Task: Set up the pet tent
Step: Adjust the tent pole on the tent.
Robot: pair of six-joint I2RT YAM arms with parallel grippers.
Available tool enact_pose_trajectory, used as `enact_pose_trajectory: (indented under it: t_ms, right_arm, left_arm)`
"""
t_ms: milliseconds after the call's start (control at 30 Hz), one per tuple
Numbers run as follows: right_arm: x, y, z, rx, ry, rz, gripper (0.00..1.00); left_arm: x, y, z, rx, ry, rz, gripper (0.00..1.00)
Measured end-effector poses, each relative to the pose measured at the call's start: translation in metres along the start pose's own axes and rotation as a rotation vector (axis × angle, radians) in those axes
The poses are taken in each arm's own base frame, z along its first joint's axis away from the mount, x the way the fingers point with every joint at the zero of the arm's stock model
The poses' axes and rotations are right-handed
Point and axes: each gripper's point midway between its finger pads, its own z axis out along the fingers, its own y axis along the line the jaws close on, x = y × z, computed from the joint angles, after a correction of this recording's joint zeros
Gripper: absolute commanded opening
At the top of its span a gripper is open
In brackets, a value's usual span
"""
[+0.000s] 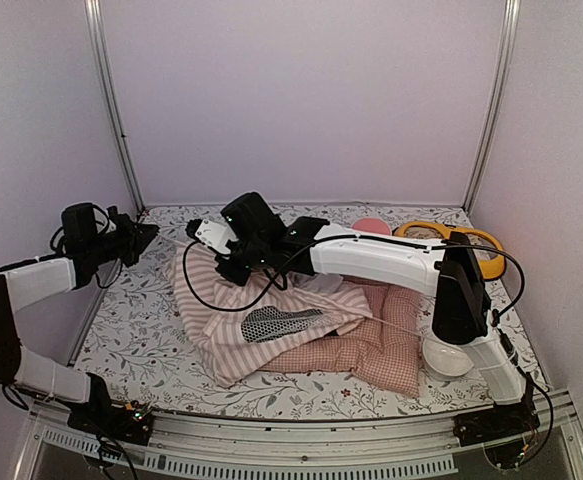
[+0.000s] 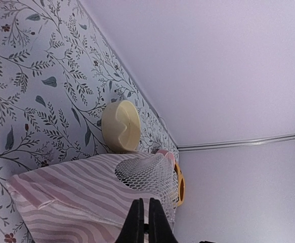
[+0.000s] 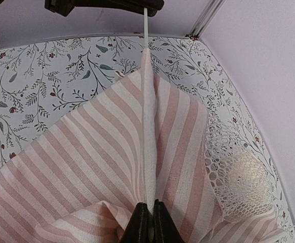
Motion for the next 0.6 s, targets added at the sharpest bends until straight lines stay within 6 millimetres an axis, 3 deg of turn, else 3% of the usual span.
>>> enact_pose_trajectory:
  t_ms: [167, 400, 600]
  right_arm:
    - [0.001, 0.0, 0.0, -0.002, 0.002, 0.0, 0.11]
    - [0.0, 0.001, 0.0, -0.005, -0.002, -0.002, 0.4]
    - [-0.011, -0.004, 0.0, 0.015, -0.041, -0.018, 0.42]
  left_arm:
    - [-0.001, 0.004, 0.0, -0.01, 0.001, -0.007, 0.0]
    - [0.001, 0.004, 0.0, -0.003, 0.016, -0.007, 0.0]
    - [0.002, 0.003, 0.0, -0.001, 0.018, -0.007, 0.0]
